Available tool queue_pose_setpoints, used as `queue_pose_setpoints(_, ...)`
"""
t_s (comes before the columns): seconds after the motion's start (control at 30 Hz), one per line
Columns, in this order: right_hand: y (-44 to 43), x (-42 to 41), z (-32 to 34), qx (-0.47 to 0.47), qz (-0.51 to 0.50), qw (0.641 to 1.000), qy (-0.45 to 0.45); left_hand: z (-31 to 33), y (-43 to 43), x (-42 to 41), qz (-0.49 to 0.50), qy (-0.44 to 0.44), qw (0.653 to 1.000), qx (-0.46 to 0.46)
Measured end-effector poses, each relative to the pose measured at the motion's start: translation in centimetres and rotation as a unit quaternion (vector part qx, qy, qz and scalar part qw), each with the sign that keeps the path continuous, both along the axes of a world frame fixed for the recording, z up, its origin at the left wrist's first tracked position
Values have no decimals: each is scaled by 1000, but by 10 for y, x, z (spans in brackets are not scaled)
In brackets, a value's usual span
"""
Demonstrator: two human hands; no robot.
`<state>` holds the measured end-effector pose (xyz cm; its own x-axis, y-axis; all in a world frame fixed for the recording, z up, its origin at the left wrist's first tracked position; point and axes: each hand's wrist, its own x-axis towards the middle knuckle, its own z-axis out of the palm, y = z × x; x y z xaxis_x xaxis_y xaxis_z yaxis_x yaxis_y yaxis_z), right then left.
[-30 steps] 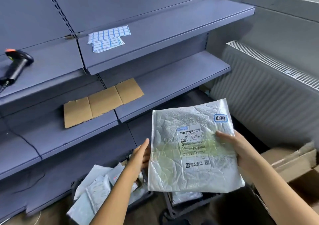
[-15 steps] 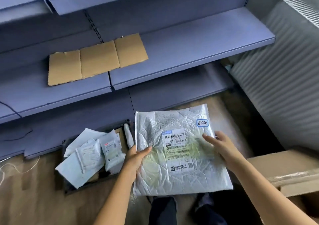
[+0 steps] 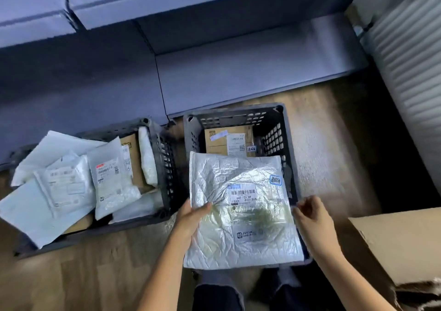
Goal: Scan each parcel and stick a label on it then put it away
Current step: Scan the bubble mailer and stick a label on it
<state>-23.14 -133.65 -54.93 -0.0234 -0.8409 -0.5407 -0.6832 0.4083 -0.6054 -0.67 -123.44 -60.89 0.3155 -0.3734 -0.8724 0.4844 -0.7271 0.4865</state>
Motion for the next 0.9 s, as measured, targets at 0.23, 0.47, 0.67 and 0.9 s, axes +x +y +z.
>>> queue_pose_setpoints(0.23,-2,19,-84,79,26,996,-24,-95,-32,-7,-13,-16,999,43)
queue_pose_setpoints(0.47,-8,35,-134,106,51,993,-30,-160,-40,-10,-21,-57,992,108)
queue_pose_setpoints(0.67,-7,37,-151,105,72,992,-21,-192,-47,-10,-85,-163,966,182)
queue_pose_setpoints(0.9,7,36,-126,127,82,988,-13,-136,-32,-33,-250,-341,905,53)
